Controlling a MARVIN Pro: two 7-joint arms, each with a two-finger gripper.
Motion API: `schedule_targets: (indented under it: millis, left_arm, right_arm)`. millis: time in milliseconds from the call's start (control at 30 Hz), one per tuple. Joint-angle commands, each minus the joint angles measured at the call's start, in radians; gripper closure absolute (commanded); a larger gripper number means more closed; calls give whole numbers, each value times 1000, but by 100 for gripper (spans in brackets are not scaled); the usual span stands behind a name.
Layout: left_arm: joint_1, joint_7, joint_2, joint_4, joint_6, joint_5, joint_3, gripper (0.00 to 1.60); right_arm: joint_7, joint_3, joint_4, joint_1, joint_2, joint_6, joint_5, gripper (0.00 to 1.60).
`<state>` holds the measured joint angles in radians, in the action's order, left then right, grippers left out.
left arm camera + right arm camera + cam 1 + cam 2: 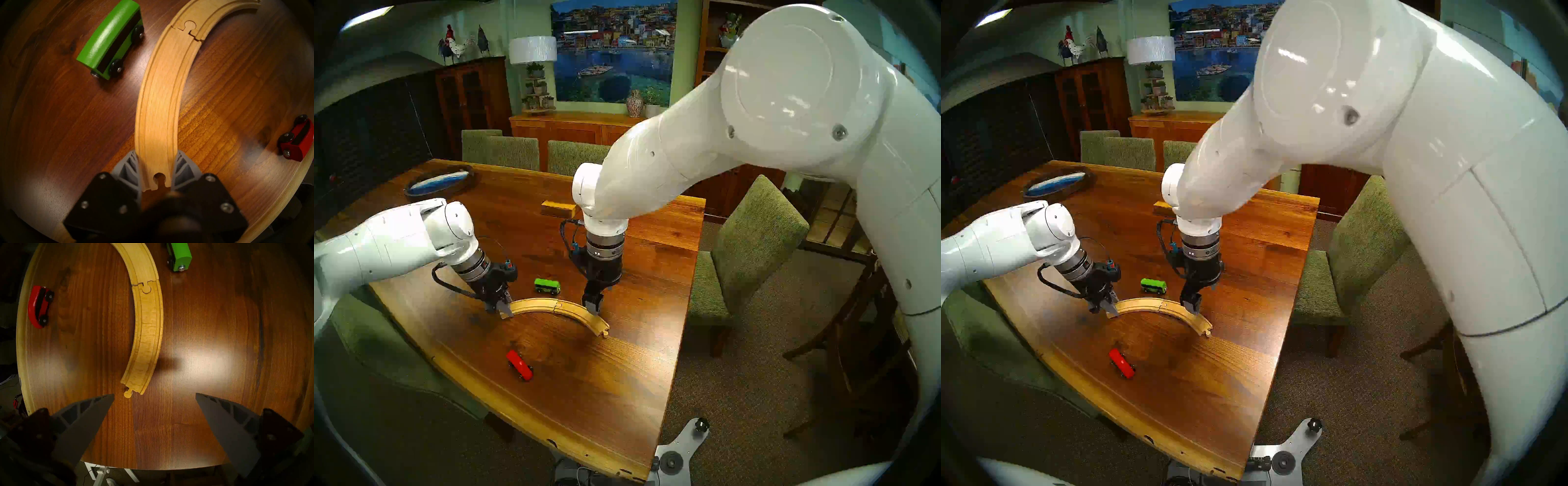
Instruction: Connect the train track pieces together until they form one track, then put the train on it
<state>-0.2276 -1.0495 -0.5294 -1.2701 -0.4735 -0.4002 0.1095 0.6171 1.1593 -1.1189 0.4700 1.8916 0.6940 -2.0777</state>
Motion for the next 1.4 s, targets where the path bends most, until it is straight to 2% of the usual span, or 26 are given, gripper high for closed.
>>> schedule_targets:
  millis: [0, 67, 400, 633, 800, 1067, 1367]
  left_arm:
    - [21, -12, 5, -7, -12, 1, -8, 20]
    - [23, -13, 7, -15, -15, 2, -10, 0]
    - [40, -25, 20, -44, -28, 3, -31, 0]
    - [64, -34, -1, -27, -24, 11, -49, 0]
    - [74, -38, -48, 26, 2, 11, -64, 0]
    - [96, -74, -151, 150, 90, 15, -84, 0]
    - [99, -105, -258, 274, 193, 55, -72, 0]
  right_arm:
    - [2, -1, 8, 35, -14, 5, -2, 0]
    - [2, 0, 8, 35, -14, 5, -2, 0]
    - [-1, 0, 8, 35, -13, 4, -5, 0]
    - [-2, 0, 8, 35, -13, 4, -6, 0]
    - [-3, 1, 8, 34, -13, 4, -7, 0]
    - [-4, 1, 9, 33, -12, 4, -8, 0]
    - [-3, 1, 8, 34, -13, 4, -8, 0]
